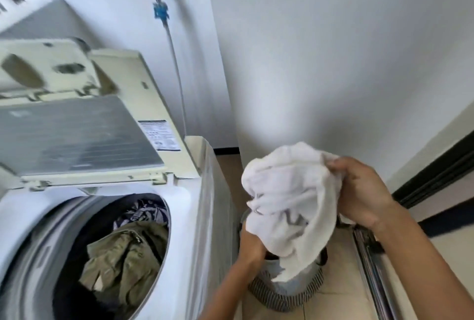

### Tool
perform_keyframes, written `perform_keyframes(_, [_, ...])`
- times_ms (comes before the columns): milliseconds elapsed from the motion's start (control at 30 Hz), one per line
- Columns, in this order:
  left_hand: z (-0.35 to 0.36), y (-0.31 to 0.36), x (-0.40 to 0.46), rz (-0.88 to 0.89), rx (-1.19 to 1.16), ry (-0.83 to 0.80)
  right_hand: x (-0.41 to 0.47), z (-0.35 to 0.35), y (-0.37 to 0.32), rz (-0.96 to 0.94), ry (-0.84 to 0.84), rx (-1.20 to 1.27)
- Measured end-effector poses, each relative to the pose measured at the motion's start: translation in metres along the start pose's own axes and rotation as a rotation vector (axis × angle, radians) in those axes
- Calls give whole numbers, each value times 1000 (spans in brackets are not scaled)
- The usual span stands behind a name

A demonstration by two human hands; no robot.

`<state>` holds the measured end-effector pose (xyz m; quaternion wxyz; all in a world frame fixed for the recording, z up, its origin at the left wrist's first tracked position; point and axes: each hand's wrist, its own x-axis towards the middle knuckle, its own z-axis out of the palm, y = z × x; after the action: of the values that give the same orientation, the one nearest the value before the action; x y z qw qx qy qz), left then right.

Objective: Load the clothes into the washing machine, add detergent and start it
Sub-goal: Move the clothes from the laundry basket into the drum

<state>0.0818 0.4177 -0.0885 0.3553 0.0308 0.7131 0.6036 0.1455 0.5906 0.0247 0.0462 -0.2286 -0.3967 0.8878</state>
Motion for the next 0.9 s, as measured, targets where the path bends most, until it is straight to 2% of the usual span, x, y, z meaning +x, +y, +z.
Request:
perform_keyframes(67, [-17, 37, -28, 71, -112, -23, -12, 19, -17, -93, 70, -38])
perform_keyframes(133, [-39, 66, -57, 61, -229, -63, -20, 38, -26, -155, 113, -248])
perform_keyframes(200, [-65, 83, -76, 83, -312, -105, -26, 55, -29, -167, 88, -482])
perform_keyframes(300, [-109, 106, -107, 145, -310, -129, -36, 91, -22, -138, -3, -655])
perform_keyframes(433, [-167, 108, -131, 246, -142, 125, -45, 151, -1, -103, -144, -779])
perform_keyframes(467, [-184, 109, -139, 308, -101, 144, -47, 170, 8, -98, -190, -801])
perform_keyframes(567, [-229, 112, -166, 476, 40, 68, -49, 225, 39, -128, -257, -852])
perform_keyframes(667, [-282, 96, -177, 571, 110, 43, -40, 275, 78, -220, -193, -1064])
perform_keyframes(767, [-327, 74, -191, 719, 381, 20, -32, 318, 105, -397, -173, -1186])
perform_keyframes(800, [-343, 67, -196, 736, 450, 33, -30, 331, 111, -473, -183, -1217])
perform_keyframes(900, [-387, 45, -198, 644, 666, 13, -25, 366, 121, -661, -150, -1282])
